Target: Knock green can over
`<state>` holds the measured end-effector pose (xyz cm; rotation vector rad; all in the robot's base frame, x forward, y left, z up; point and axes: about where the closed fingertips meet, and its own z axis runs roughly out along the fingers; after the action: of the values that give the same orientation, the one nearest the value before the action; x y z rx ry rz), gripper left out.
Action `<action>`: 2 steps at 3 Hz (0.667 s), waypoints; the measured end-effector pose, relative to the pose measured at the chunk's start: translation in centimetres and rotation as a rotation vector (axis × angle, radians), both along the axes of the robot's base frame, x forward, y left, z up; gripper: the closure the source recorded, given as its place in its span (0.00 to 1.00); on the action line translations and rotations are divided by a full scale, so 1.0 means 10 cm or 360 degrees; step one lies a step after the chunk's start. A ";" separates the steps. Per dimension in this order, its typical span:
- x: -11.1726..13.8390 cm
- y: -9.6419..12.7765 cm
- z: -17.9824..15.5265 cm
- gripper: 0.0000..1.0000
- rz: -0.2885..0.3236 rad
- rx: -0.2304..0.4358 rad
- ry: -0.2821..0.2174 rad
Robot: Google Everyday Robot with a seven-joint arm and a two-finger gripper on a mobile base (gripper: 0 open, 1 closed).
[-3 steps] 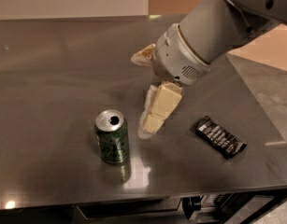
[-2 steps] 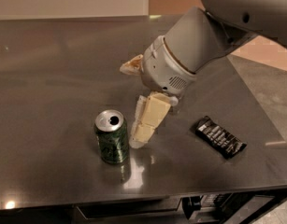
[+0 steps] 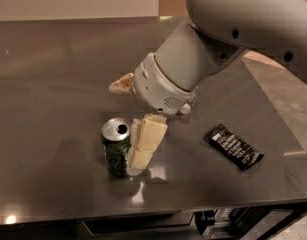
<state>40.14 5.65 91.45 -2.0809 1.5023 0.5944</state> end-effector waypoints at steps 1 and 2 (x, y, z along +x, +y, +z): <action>-0.06 0.06 -0.07 0.00 0.0048 -0.0009 0.0001; -0.07 0.06 -0.11 0.00 0.0058 -0.0016 0.0007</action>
Offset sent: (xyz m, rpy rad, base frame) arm -0.0075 0.0049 -0.0248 -0.0205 0.0240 0.0506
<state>39.42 6.27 90.37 -2.1201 1.4756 0.6065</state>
